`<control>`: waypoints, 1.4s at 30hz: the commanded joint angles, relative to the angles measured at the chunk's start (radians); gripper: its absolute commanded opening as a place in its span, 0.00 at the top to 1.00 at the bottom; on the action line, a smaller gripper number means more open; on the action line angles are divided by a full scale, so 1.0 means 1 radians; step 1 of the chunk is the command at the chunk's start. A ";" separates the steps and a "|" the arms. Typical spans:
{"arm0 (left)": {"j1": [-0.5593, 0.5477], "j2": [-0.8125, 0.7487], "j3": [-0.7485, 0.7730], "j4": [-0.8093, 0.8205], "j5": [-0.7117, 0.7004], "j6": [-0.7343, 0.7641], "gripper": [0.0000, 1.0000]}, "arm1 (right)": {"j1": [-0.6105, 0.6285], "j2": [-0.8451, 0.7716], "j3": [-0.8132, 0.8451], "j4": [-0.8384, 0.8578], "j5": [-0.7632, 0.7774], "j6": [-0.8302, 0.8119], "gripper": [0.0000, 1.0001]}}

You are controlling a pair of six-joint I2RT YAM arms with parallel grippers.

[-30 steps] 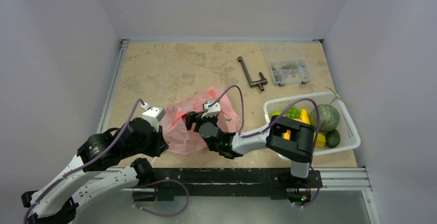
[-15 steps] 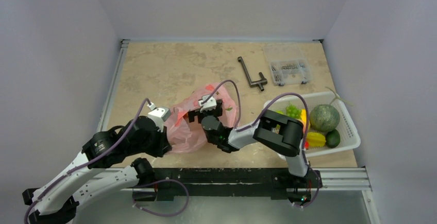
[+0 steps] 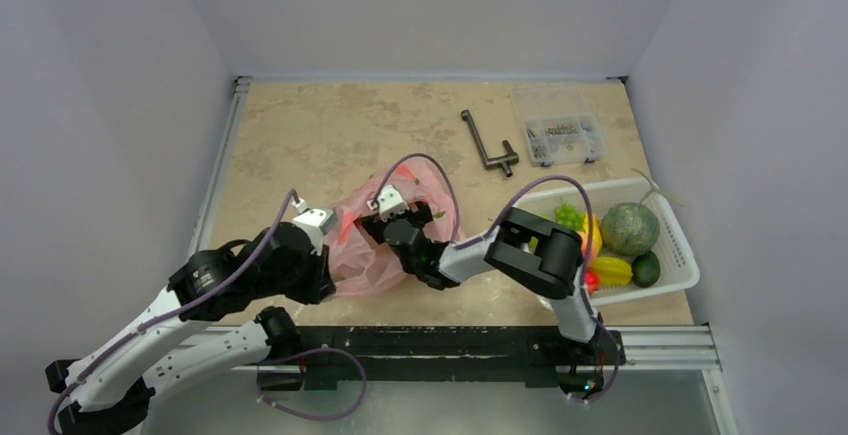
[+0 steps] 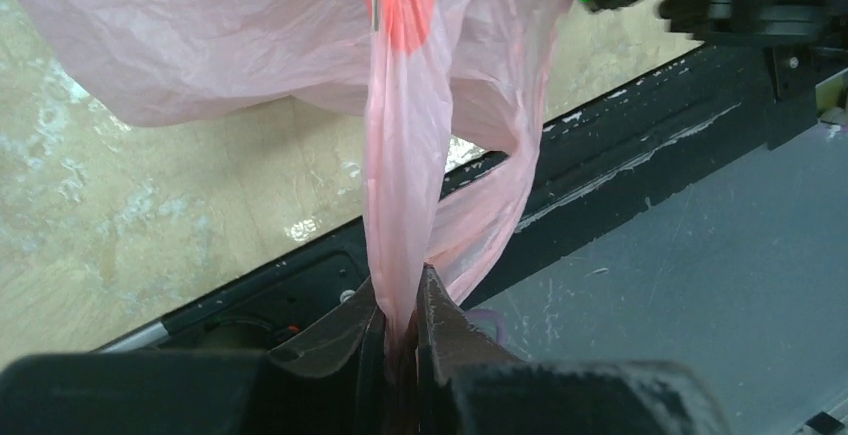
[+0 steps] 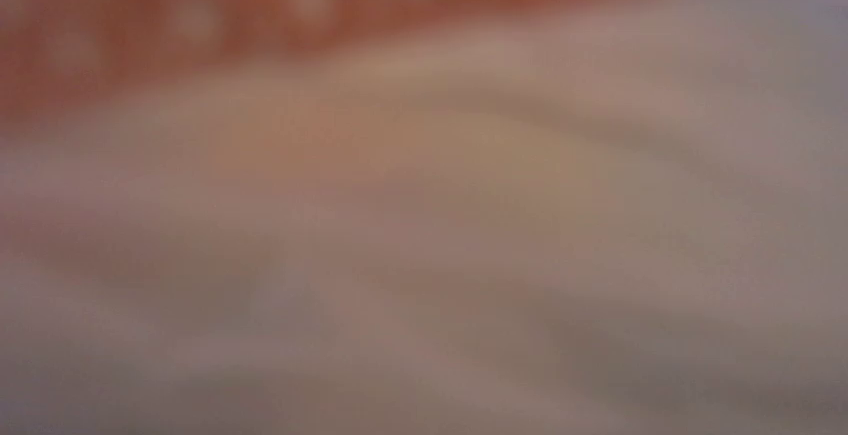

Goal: Take the fake fruits out of the plastic bag

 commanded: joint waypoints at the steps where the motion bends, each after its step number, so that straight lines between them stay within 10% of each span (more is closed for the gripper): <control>1: -0.003 0.037 0.055 -0.002 0.050 -0.015 0.70 | 0.002 -0.250 -0.153 -0.169 -0.130 0.329 0.04; 7: -0.002 0.057 0.282 -0.046 0.002 0.052 0.02 | 0.002 -0.420 -0.229 -0.268 -0.358 0.402 0.01; 13: 0.055 0.232 0.517 -0.179 -0.221 0.093 0.00 | 0.000 -0.485 -0.186 -0.371 -0.481 0.507 0.02; 26: 0.669 0.723 0.391 0.144 -0.022 0.366 0.52 | 0.015 -0.363 -0.028 -0.381 -0.598 0.711 0.26; 31: 0.743 0.930 0.347 0.207 0.020 0.422 0.65 | 0.017 -0.342 0.010 -0.404 -0.594 0.712 0.26; 42: 0.727 1.105 0.223 0.418 0.622 0.411 0.86 | 0.057 -0.280 0.117 -0.533 -0.564 0.690 0.12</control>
